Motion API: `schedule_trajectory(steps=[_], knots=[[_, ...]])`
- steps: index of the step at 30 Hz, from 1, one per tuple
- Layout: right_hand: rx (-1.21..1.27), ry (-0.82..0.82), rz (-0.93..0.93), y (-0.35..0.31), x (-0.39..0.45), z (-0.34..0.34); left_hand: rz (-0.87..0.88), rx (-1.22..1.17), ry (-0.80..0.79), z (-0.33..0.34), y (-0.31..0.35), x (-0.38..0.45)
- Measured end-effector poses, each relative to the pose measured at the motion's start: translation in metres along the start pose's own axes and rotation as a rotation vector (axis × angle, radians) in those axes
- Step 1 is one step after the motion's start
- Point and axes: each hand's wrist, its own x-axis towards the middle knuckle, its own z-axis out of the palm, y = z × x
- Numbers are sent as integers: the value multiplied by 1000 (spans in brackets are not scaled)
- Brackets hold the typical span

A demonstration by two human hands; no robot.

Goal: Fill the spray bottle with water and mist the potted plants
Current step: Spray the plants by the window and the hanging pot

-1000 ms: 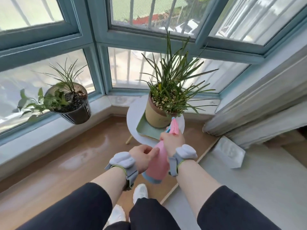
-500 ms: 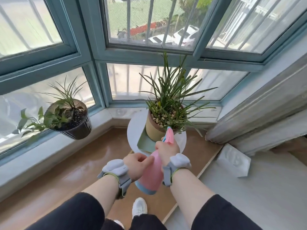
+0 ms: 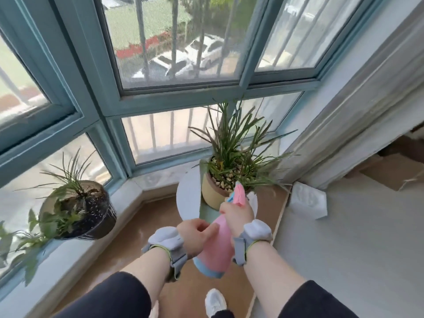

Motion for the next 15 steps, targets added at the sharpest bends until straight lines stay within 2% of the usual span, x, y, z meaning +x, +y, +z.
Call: schedule_trajectory(steps=[3,6,12,15], knots=[[74,85,-21,-15,-15,11,64,48,-55,-28,-4,7],[59,102,-34,-31,-22,14,104,17,-62,-46,-4,10],[-106,102,2,-68,-25,14,160,-24,-32,-70,-1,13],[-245,43,-41,-83,-21,15,169,-25,-22,-77,3,15]])
